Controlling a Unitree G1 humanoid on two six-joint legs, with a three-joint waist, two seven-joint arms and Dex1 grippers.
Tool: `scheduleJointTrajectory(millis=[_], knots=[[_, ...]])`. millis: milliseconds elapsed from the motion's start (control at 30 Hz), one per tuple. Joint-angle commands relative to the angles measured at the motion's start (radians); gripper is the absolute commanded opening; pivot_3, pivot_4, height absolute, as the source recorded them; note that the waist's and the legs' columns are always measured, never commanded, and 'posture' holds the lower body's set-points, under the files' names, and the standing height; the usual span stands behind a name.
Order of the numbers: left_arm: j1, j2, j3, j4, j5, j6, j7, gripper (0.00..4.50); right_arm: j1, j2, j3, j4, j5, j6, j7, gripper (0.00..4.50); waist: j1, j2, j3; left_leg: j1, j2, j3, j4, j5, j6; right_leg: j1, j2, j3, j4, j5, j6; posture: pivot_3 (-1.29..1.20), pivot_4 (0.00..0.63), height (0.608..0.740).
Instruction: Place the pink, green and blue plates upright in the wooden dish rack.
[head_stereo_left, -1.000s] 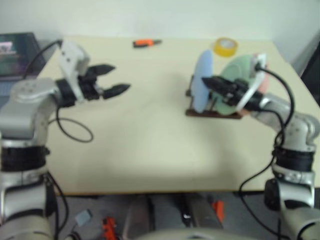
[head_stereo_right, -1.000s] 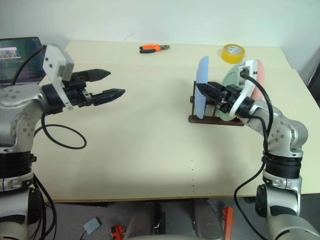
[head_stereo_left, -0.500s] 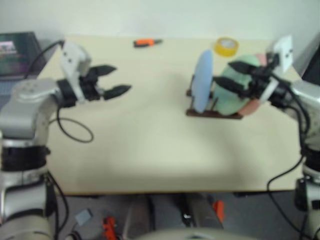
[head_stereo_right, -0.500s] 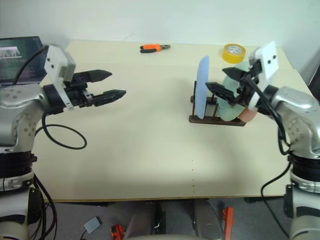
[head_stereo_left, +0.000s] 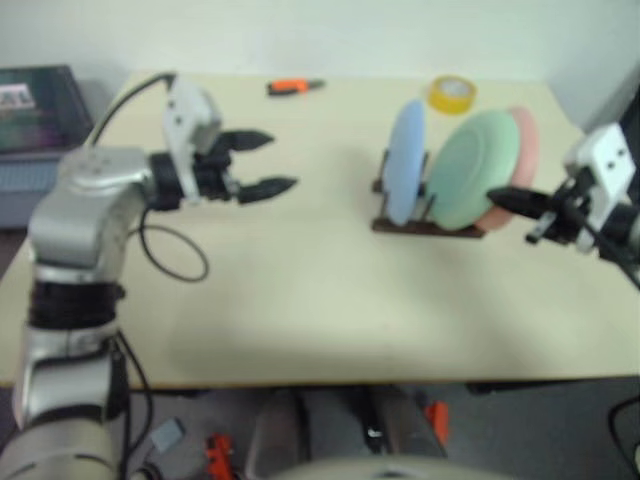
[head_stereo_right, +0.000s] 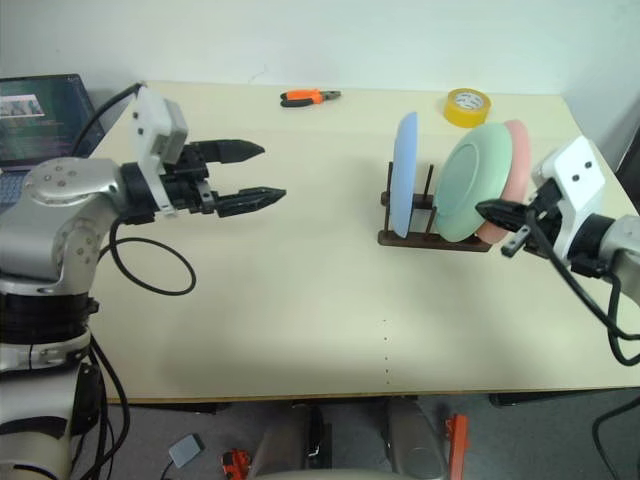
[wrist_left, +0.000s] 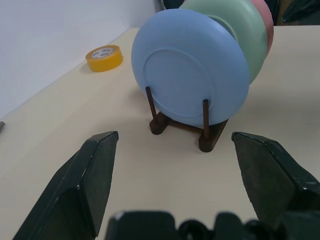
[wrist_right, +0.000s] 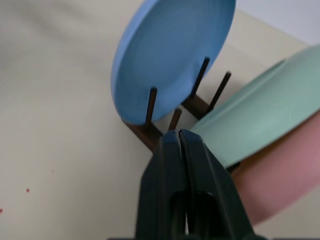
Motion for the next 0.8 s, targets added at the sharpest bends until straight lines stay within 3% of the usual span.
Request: scheduleJointTrajectory(millis=[33, 300, 800], knots=[[-0.031, -0.009, -0.006, 0.0, 0.011, -0.028, -0.015, 4.03, 0.04, -0.037, -0.022, -0.048, -0.04, 0.033, -0.037, 0.05, 0.001, 0.0, 0.0, 0.0, 0.0, 0.0, 0.0, 0.0, 0.0, 0.0, 0.0, 0.0, 0.0, 0.0, 0.0, 0.0, 0.15, 0.74], [-0.032, -0.024, -0.021, 0.004, 0.026, -0.028, -0.021, 4.03, 0.035, 0.01, 0.047, -0.035, -0.079, 0.097, -0.13, 0.05, 0.0, 0.0, 0.0, 0.0, 0.0, 0.0, 0.0, 0.0, 0.0, 0.0, 0.0, 0.0, 0.0, 0.0, 0.0, 0.0, 0.15, 0.74], [0.02, -0.007, 0.004, -0.049, 0.024, 0.001, 0.002, 4.03, -0.051, 0.089, 0.142, 0.07, -0.135, 0.106, -0.162, 0.05, 0.001, 0.0, 0.0, 0.0, 0.0, 0.0, 0.001, 0.0, 0.0, 0.0, 0.001, 0.0, 0.0, 0.0, 0.0, 0.0, 0.15, 0.74]])
